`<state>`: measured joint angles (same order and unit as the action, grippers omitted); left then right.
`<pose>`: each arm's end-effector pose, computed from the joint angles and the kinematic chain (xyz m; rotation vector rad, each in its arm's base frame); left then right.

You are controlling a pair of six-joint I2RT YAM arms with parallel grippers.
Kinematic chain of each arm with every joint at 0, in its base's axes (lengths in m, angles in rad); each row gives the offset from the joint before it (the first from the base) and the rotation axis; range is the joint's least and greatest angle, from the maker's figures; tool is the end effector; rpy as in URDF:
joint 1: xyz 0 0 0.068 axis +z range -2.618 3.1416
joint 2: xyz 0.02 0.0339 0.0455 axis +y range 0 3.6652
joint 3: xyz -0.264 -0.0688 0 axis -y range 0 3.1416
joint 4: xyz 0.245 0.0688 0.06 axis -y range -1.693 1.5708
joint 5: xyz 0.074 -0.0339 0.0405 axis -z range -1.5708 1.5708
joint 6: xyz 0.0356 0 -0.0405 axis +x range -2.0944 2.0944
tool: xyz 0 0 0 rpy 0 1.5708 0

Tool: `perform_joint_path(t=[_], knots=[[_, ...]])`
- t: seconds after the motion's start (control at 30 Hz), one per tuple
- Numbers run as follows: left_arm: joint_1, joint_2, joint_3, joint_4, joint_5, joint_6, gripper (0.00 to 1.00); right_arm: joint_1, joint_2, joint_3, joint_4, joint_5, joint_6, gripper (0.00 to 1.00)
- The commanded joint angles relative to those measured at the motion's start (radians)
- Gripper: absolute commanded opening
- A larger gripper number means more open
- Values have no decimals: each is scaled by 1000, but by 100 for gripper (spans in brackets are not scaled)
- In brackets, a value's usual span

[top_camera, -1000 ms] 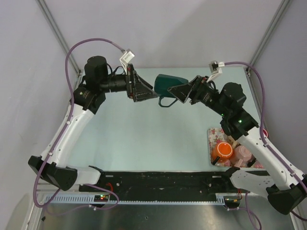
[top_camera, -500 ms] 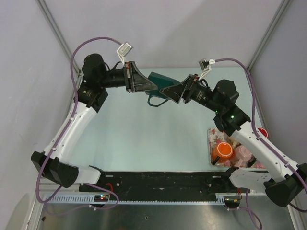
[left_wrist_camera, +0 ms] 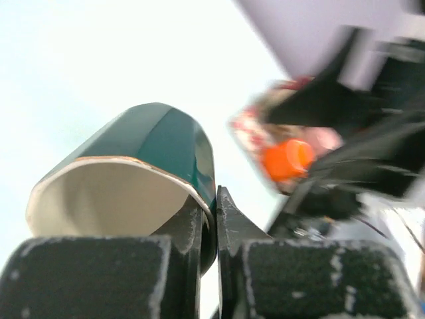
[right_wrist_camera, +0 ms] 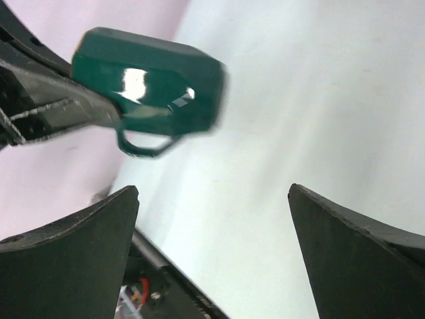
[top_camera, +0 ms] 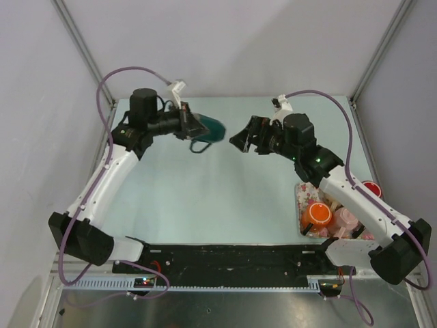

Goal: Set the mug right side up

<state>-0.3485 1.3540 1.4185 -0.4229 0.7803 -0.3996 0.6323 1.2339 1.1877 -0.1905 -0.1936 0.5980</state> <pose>0.2704 -0.1249 0.4122 0.5045 1.9578 -1.2368 0.2268 0.1746 0.3857 -0.1802 1.9228 1.0278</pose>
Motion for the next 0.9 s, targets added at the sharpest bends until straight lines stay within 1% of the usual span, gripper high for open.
perform_joint_path(t=[0.0, 0.03, 0.07, 0.1, 0.13, 0.17, 0.2, 0.23, 0.27, 0.3, 0.37, 0.43, 0.53, 0.63, 0.7, 0.77, 0.87], knots=[[121, -20, -45, -154, -289, 294, 0, -51, -26, -23, -70, 111, -81, 99], [127, -24, -58, -145, -218, 267, 0, -55, -16, -37, -47, 83, -73, 99], [127, -34, -80, -99, -124, 207, 0, -57, -6, -46, -10, 41, -56, 99], [120, -44, -96, -51, -64, 156, 0, -60, 10, -53, 20, 12, -43, 99], [108, -54, -102, -27, -49, 135, 0, -62, 22, -54, 40, -6, -28, 99], [103, -62, -105, -28, -85, 130, 0, -66, 27, -53, 52, -10, -19, 99], [115, -64, -101, -47, -128, 162, 0, -68, 19, -52, 51, 5, -17, 99], [132, -61, -89, -101, -225, 205, 0, -71, 12, -51, 47, 22, -19, 100], [144, -50, -68, -149, -319, 289, 0, -73, -4, -49, 24, 50, -31, 100], [152, -40, -56, -187, -451, 361, 0, -76, -18, -47, 0, 75, -41, 100], [179, -7, -50, -229, -646, 534, 0, -79, -47, -35, -88, 157, -67, 100], [218, 44, -37, -278, -739, 637, 0, -85, -70, -30, -199, 250, -92, 99], [281, 126, -1, -347, -772, 714, 0, -88, -87, -28, -321, 376, -113, 99], [320, 186, 5, -366, -775, 764, 0, -92, -87, -20, -430, 474, -116, 99], [338, 232, 10, -368, -773, 784, 0, -97, -84, -16, -484, 512, -110, 99], [380, 279, 18, -370, -745, 794, 0, -103, -81, -16, -527, 536, -100, 99], [412, 338, 27, -369, -717, 807, 0, -105, -71, -16, -565, 545, -98, 99]])
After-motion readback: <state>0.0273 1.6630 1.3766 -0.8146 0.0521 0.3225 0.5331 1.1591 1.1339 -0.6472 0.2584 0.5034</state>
